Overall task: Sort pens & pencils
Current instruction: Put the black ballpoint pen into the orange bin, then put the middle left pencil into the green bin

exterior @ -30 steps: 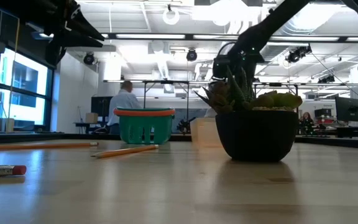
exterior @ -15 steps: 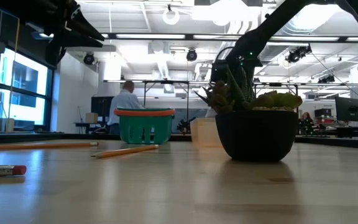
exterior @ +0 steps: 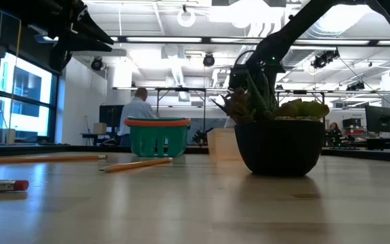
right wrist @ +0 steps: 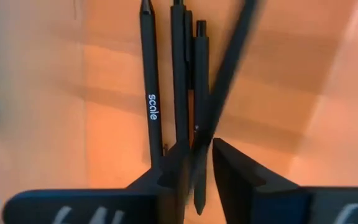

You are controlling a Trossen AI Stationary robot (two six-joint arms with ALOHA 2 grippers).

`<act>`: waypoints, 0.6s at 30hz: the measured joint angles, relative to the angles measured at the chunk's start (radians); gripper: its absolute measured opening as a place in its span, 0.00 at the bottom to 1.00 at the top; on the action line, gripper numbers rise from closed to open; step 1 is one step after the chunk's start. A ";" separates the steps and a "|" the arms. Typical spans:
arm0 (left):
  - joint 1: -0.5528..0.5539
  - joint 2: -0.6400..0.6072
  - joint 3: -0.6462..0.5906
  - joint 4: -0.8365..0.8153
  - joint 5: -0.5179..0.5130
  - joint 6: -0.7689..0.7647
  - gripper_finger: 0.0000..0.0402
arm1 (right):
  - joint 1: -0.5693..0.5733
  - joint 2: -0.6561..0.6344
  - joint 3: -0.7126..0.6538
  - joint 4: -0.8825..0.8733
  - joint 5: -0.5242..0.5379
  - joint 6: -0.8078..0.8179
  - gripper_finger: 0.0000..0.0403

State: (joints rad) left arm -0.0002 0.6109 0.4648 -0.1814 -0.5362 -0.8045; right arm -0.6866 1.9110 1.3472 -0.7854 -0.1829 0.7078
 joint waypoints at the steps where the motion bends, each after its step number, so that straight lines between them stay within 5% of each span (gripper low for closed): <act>1: 0.000 0.000 0.000 0.000 0.000 0.000 0.14 | 0.001 0.000 0.000 0.004 0.000 -0.001 0.18; 18: 0.000 0.000 0.000 0.000 0.004 0.000 0.14 | 0.038 -0.021 0.000 0.007 -0.019 -0.026 0.24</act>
State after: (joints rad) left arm -0.0002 0.6113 0.4648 -0.1810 -0.5317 -0.8047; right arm -0.6488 1.8902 1.3472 -0.7788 -0.2016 0.6813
